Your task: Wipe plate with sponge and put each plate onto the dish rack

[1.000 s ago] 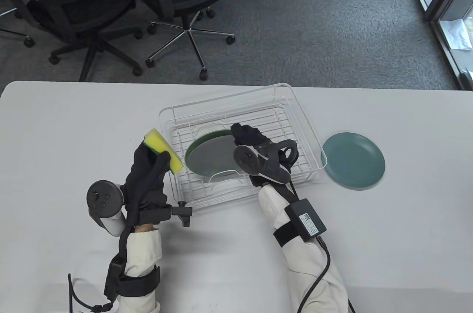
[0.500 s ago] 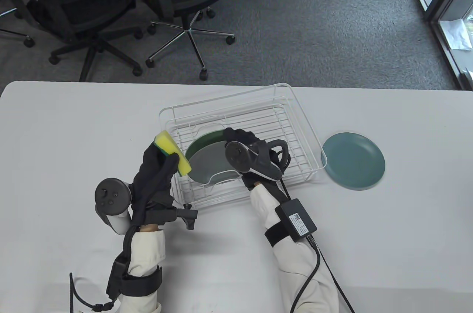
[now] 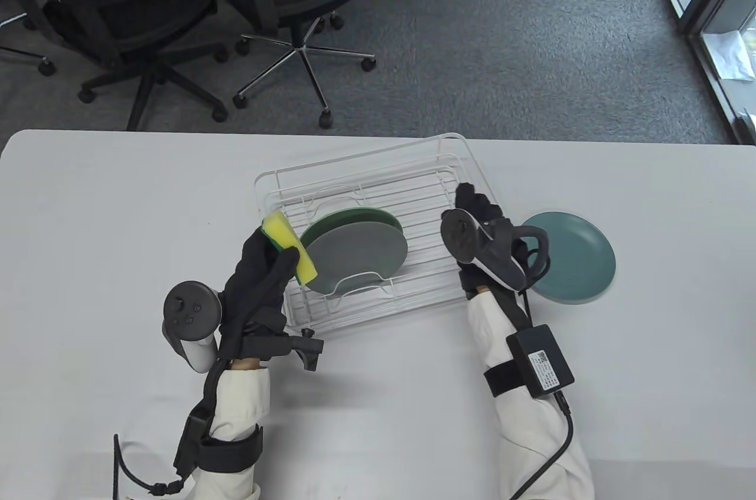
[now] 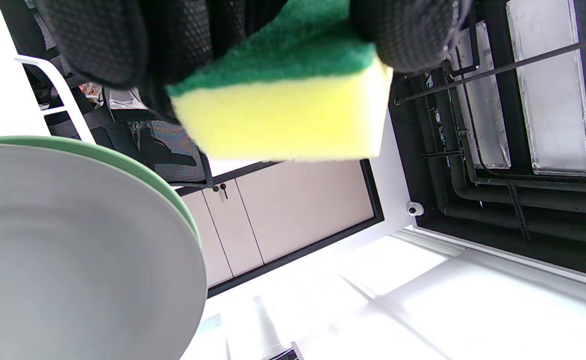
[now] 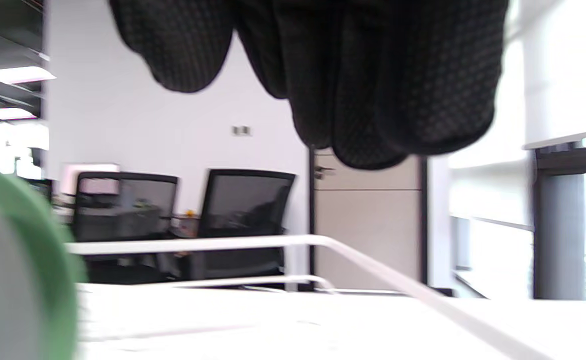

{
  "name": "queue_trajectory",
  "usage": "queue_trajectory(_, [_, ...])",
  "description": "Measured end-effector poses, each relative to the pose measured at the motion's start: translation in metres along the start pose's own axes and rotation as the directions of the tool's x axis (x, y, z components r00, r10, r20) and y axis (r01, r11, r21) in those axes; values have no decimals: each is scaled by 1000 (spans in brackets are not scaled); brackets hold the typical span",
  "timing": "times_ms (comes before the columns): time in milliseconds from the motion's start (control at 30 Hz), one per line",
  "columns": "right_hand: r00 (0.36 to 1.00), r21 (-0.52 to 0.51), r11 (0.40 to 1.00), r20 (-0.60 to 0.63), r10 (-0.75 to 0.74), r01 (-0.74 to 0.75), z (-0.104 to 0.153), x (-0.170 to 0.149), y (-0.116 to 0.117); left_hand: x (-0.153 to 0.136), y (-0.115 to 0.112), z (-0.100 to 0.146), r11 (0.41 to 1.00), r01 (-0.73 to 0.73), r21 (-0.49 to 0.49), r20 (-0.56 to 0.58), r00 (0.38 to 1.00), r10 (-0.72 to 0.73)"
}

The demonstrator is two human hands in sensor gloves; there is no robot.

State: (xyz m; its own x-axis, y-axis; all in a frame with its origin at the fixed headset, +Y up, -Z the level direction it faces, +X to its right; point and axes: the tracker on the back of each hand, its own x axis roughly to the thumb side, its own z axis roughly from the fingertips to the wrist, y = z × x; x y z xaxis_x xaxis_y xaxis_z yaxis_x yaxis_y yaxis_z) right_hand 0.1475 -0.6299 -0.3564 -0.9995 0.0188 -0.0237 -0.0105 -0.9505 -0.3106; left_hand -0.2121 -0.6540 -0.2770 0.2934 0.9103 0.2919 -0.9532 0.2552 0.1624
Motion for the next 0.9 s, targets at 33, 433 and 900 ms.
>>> queue_trajectory(33, [1000, 2, 1000, -20, 21, -21, 1, -9, 2, 0, 0, 0, 1000, 3, 0, 0, 1000, -3])
queue_trajectory(433, [901, 180, 967, -364, 236, -181, 28, -114, 54, -1, -4, 0, 999, 34, -3, -15, 999, -34])
queue_trajectory(900, [777, 367, 930, -586, 230, 2, 52, -152, 117, -4, -11, -1, 997, 72, -22, -32, 997, -73])
